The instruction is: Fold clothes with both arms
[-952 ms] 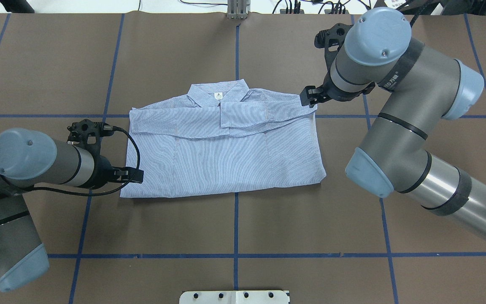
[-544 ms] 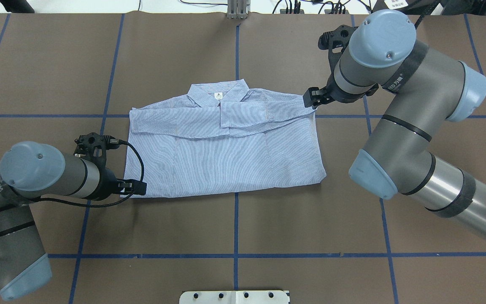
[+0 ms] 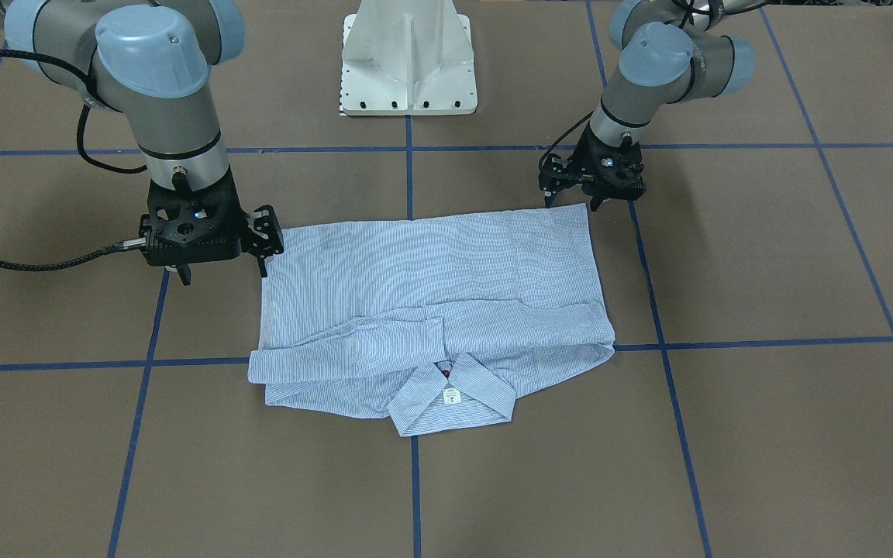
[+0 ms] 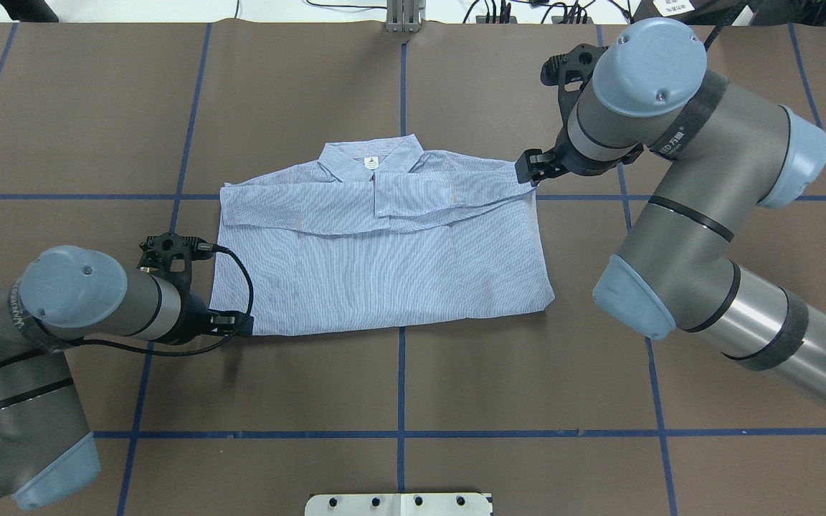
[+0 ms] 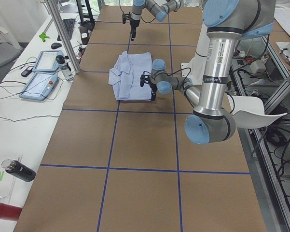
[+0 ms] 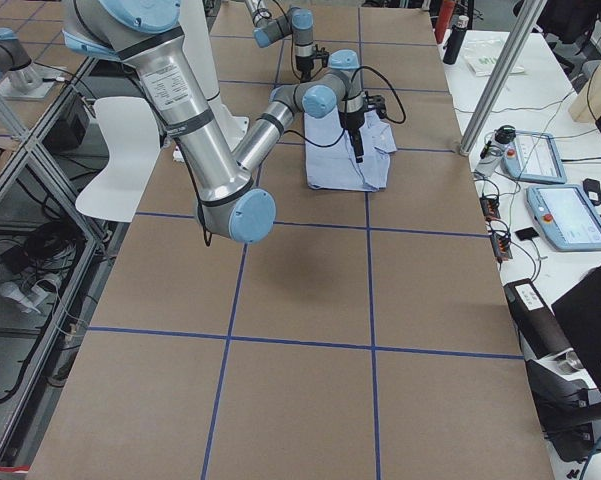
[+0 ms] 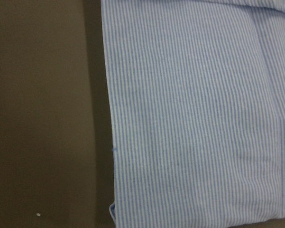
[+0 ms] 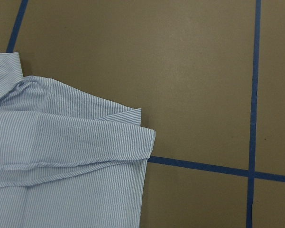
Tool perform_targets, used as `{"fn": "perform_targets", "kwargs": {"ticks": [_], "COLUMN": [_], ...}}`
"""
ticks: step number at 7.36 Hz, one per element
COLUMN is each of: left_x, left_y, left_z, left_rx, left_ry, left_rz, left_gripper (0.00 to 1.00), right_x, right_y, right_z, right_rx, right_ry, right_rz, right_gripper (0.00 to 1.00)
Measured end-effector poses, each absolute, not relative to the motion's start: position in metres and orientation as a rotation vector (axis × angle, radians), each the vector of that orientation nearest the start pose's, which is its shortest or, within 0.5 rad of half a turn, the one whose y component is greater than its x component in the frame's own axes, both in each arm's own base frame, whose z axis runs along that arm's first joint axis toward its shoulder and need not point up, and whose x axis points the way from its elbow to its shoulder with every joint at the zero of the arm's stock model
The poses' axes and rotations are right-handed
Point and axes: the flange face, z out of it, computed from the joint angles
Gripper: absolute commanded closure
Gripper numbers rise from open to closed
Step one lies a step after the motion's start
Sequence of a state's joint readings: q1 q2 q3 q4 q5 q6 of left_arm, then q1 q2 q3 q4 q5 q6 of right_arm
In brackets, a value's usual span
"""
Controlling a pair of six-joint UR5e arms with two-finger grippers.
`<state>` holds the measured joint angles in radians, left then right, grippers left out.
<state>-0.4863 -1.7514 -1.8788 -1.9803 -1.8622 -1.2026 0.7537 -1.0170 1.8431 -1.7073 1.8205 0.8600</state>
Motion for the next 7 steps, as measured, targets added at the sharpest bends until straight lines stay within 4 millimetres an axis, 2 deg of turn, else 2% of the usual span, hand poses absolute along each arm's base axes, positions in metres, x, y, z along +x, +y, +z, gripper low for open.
{"fn": "perform_targets", "kwargs": {"ticks": [1,2,3,4,7], "left_x": [0.452,0.4573,0.4599,0.4609,0.4539], "left_y": [-0.3543,-0.3553,-0.3559,-0.3562,-0.3593], "left_z": [0.3794,0.3804,0.3799,0.379,0.3765], "left_rx": [0.118,0.115,0.114,0.113,0.118], "left_ry": [0.919,0.916,0.916,0.918,0.919], "left_rz": [0.025,0.028,0.029,0.028,0.017], "left_gripper": [0.21,0.41,0.81,1.0,1.0], "right_x": [-0.3834,-0.3838,-0.3841,-0.3842,-0.3845], "right_y": [-0.5089,-0.5086,-0.5084,-0.5084,-0.5083], "right_z": [0.2469,0.2469,0.247,0.247,0.2472], "right_rx": [0.28,0.28,0.28,0.28,0.279], "right_ry": [-0.669,-0.669,-0.669,-0.669,-0.669], "right_rz": [-0.045,-0.046,-0.046,-0.046,-0.046], "right_gripper": [0.0,0.0,0.0,0.0,0.0]}}
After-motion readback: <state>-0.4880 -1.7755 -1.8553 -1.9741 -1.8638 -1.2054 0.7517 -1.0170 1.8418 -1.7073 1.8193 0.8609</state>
